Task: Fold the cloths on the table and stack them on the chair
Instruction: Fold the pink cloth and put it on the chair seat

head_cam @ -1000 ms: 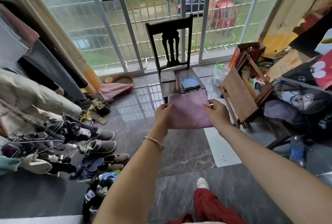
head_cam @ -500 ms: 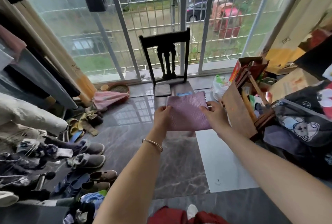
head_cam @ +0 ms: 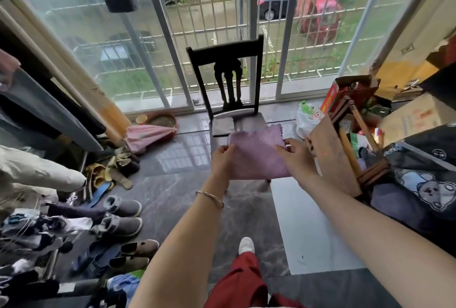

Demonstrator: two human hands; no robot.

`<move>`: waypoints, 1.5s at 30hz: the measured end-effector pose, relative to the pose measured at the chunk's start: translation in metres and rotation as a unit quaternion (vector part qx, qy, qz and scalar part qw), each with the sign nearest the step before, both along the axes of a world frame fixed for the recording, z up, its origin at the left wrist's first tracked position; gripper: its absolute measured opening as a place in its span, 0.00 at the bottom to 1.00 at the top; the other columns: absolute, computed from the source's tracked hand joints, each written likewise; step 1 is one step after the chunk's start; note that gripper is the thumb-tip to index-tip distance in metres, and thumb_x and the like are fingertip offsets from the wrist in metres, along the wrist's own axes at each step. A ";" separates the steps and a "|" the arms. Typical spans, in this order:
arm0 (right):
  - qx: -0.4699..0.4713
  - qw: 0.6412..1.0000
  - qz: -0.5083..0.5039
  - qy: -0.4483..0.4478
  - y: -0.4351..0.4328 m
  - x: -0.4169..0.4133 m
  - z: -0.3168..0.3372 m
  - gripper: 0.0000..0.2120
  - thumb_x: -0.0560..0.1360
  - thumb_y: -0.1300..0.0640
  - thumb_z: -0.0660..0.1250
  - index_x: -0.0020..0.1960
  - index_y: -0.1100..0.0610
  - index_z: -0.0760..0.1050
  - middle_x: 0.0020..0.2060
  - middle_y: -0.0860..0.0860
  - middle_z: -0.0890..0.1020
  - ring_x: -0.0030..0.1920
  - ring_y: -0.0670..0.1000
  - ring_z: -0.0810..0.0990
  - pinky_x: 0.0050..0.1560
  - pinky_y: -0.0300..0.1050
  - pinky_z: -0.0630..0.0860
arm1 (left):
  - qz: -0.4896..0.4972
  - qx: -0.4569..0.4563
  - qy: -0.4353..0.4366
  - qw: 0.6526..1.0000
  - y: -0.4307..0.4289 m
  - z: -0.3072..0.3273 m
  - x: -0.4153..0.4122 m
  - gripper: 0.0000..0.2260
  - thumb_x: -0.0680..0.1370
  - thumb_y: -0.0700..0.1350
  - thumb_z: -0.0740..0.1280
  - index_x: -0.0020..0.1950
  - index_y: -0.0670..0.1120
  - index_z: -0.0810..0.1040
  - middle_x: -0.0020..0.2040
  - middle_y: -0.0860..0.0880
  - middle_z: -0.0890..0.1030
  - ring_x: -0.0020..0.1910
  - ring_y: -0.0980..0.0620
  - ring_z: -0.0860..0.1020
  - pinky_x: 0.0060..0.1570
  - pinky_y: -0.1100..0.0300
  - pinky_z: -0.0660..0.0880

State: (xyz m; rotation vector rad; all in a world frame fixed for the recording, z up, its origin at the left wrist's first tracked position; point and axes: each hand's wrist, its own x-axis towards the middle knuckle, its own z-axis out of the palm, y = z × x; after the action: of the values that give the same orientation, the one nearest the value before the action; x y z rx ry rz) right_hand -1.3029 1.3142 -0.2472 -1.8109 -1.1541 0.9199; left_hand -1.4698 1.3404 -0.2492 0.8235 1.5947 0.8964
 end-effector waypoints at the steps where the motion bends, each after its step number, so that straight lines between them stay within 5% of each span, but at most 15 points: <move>1: -0.001 1.000 -0.001 0.000 0.008 0.000 -0.001 0.08 0.76 0.56 0.65 0.49 0.61 0.76 0.41 0.53 0.78 0.42 0.53 0.74 0.42 0.42 0.66 | -0.003 -0.003 -0.002 1.000 0.008 -0.001 0.000 0.06 0.78 0.46 0.62 0.48 0.44 0.75 0.47 0.47 0.77 0.47 0.48 0.74 0.49 0.55 0.72; 14: -0.016 1.000 -0.013 -0.014 0.136 -0.009 -0.004 0.10 0.76 0.55 0.65 0.53 0.60 0.76 0.45 0.54 0.79 0.45 0.54 0.75 0.45 0.45 0.68 | -0.017 -0.023 -0.028 0.999 0.140 -0.010 -0.005 0.15 0.79 0.48 0.61 0.61 0.41 0.74 0.53 0.47 0.76 0.52 0.49 0.75 0.53 0.56 0.72; 21: -0.022 0.999 -0.019 -0.021 0.181 -0.015 -0.008 0.11 0.76 0.55 0.64 0.54 0.60 0.76 0.47 0.55 0.80 0.48 0.56 0.77 0.46 0.46 0.70 | -0.017 -0.029 -0.024 0.999 0.187 -0.022 -0.009 0.14 0.79 0.49 0.60 0.59 0.42 0.75 0.52 0.46 0.77 0.49 0.49 0.74 0.49 0.56 0.71; 38: -0.062 0.998 0.022 0.004 0.277 0.014 -0.031 0.10 0.76 0.55 0.64 0.54 0.59 0.76 0.49 0.56 0.80 0.50 0.57 0.77 0.51 0.50 0.74 | 0.026 -0.058 -0.036 0.997 0.267 -0.039 0.019 0.12 0.80 0.48 0.60 0.61 0.47 0.75 0.58 0.46 0.78 0.57 0.46 0.76 0.62 0.50 0.74; 45: -0.088 0.995 0.054 0.008 0.327 0.041 -0.043 0.11 0.76 0.55 0.63 0.54 0.60 0.75 0.48 0.56 0.79 0.50 0.58 0.77 0.53 0.54 0.74 | 0.057 -0.047 -0.026 0.997 0.304 -0.046 0.049 0.15 0.81 0.48 0.58 0.65 0.45 0.73 0.55 0.47 0.76 0.46 0.53 0.74 0.41 0.62 0.70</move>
State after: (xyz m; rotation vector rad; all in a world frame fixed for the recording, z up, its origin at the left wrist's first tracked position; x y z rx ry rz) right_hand -1.2616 1.6412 -0.2903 -1.8905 -1.2026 1.1288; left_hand -1.4211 1.6446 -0.2954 0.6436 1.6379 0.9089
